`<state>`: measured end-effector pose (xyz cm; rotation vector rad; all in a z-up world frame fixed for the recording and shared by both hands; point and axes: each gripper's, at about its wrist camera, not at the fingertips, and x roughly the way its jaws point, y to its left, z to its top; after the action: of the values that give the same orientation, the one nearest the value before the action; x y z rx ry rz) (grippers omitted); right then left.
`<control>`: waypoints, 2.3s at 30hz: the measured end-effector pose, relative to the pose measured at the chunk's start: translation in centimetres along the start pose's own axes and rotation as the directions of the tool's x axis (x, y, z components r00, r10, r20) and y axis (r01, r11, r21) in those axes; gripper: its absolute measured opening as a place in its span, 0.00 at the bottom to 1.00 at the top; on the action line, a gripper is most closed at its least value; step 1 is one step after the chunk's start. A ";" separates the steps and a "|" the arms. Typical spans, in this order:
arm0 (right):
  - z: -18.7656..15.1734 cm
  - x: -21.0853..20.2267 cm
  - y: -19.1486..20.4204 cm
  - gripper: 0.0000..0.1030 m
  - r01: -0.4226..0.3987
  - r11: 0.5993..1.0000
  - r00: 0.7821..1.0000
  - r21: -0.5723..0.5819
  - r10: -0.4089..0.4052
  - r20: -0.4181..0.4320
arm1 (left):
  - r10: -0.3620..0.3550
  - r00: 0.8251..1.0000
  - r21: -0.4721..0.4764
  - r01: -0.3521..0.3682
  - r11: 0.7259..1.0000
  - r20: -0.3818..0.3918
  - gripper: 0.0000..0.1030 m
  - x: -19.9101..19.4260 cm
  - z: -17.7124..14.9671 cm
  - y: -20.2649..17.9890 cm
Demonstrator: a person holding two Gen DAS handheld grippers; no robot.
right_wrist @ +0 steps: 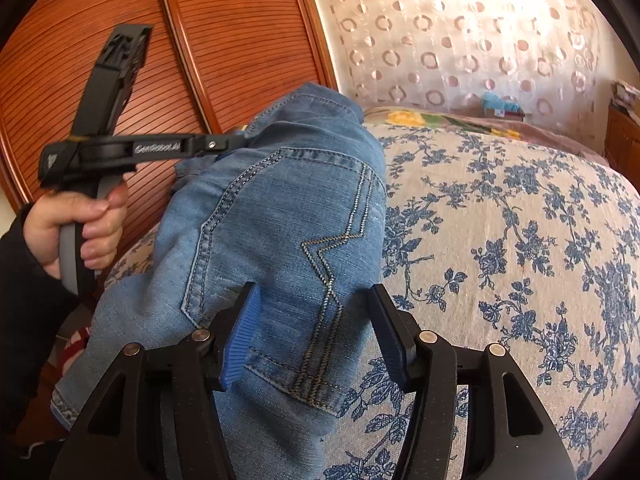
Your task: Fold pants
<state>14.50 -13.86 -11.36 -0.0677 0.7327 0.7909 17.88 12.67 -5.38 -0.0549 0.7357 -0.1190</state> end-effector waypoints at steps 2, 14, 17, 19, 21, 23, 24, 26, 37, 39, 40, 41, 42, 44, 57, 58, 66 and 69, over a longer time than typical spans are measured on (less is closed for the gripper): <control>0.0 0.0 -0.1 0.56 0.001 1.000 1.000 0.004 -0.001 -0.003 | 0.013 1.000 -0.009 -0.013 1.000 0.012 0.37 -0.8 -0.5 0.1; 0.1 0.6 -0.1 0.59 0.017 1.000 1.000 0.001 -0.017 -0.021 | -0.113 0.993 -0.040 0.111 0.993 -0.037 0.63 -1.2 -5.0 -1.6; 0.1 0.7 -0.2 0.60 0.015 1.000 0.999 0.006 -0.015 -0.029 | -0.115 0.992 -0.057 0.112 0.992 -0.057 0.63 -0.5 -5.8 -1.4; 0.1 0.8 -0.2 0.60 0.016 1.000 0.999 0.006 -0.016 -0.032 | -0.116 0.991 -0.066 0.112 0.992 -0.062 0.64 -0.4 -6.0 -1.4; 0.0 0.8 -0.3 0.60 0.017 1.000 0.999 0.006 -0.016 -0.033 | -0.101 0.993 -0.053 0.098 0.994 -0.068 0.65 -0.2 -6.3 -1.6; 0.0 0.8 -0.3 0.60 0.017 1.000 0.999 0.006 -0.017 -0.035 | -0.093 0.993 -0.053 0.089 0.995 -0.073 0.68 0.0 -6.6 -1.6; 0.0 0.9 -0.3 0.60 0.018 1.000 0.999 0.005 -0.018 -0.038 | -0.087 0.993 -0.057 0.082 0.995 -0.078 0.71 0.2 -6.7 -1.6; -0.1 1.0 -0.3 0.61 0.019 1.000 0.999 0.007 -0.018 -0.044 | -0.088 0.992 -0.077 0.082 0.994 -0.088 0.76 0.7 -7.1 -1.3; 0.2 1.8 -0.8 0.62 0.001 0.999 0.996 0.036 0.003 -0.092 | -0.168 0.981 -0.131 0.154 0.979 -0.101 0.80 1.9 -7.6 0.4; 0.2 1.9 -1.0 0.62 -0.010 0.999 0.995 0.050 0.015 -0.096 | -0.171 0.980 -0.126 0.157 0.980 -0.104 0.80 1.9 -7.6 0.3; 0.2 1.9 -1.0 0.62 -0.011 0.999 0.995 0.051 0.016 -0.097 | -0.170 0.980 -0.126 0.156 0.980 -0.106 0.80 1.9 -7.6 0.3; 0.2 1.9 -1.0 0.62 -0.010 0.999 0.995 0.050 0.015 -0.098 | -0.168 0.980 -0.125 0.154 0.980 -0.107 0.80 1.8 -7.6 0.3; 0.2 2.0 -0.9 0.62 -0.009 0.999 0.995 0.048 0.013 -0.097 | -0.166 0.980 -0.124 0.152 0.980 -0.107 0.80 1.8 -7.6 0.2; 0.2 2.0 -0.9 0.61 -0.009 0.999 0.995 0.049 0.014 -0.099 | -0.164 0.981 -0.125 0.151 0.981 -0.107 0.80 1.8 -7.5 0.1; 0.2 2.3 -1.2 0.54 -0.060 0.996 0.990 0.071 0.068 -0.125 | -0.212 0.972 -0.153 0.195 0.969 -0.098 0.59 1.3 -7.9 -0.2; 0.2 2.3 -1.2 0.54 -0.061 0.996 0.990 0.071 0.069 -0.126 | -0.210 0.973 -0.151 0.195 0.969 -0.097 0.59 1.3 -7.9 -0.2; 0.3 2.4 -1.0 0.43 -0.077 0.995 0.988 0.063 0.084 -0.130 | -0.192 0.977 -0.138 0.179 0.974 -0.088 0.54 0.9 -8.1 -0.7; 0.2 2.1 -0.4 0.33 -0.072 0.997 0.990 0.039 0.076 -0.116 | -0.255 0.964 -0.160 0.241 0.957 -0.073 0.25 0.4 -8.3 -0.9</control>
<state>15.92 -12.75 -12.62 -0.0559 0.8638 0.8497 12.49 11.68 -11.68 -0.2875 0.8283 -0.3085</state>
